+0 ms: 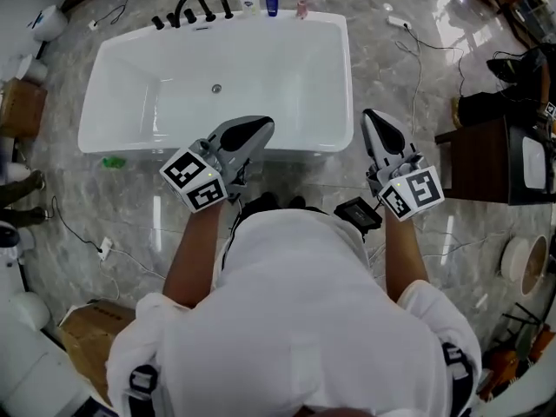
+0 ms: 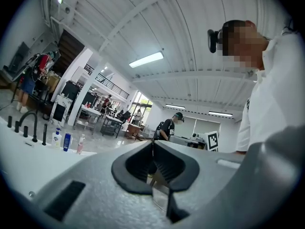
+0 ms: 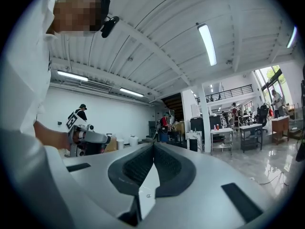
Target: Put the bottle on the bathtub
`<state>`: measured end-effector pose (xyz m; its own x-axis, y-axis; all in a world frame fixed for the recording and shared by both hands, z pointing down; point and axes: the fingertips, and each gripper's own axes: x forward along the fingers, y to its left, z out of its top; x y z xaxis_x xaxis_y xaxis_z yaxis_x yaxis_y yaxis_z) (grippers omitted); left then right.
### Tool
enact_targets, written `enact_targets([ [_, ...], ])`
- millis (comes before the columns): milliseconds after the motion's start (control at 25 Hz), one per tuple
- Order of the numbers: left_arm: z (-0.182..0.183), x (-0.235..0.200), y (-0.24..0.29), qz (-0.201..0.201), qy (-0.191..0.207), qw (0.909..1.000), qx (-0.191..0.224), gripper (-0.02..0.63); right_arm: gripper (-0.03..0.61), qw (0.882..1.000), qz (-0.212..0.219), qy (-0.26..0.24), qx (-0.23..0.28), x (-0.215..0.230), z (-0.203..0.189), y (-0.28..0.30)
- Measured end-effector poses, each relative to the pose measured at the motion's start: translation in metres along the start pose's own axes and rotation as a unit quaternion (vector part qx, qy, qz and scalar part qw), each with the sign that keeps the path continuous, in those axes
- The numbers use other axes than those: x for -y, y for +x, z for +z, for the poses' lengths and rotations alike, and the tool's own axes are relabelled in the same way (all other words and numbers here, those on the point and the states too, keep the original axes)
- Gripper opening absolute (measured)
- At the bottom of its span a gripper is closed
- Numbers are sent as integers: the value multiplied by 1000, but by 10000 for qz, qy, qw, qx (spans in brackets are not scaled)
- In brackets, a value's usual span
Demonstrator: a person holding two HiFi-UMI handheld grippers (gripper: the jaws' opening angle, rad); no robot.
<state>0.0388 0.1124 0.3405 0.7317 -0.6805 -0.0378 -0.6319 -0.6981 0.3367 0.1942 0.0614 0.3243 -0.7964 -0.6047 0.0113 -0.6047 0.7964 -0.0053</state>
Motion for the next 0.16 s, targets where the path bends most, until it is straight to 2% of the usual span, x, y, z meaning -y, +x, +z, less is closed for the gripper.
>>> enact_targets([
  [160, 6, -5, 4, 47, -8, 10000, 70, 18, 14, 9999, 130, -49, 0, 4, -3, 10],
])
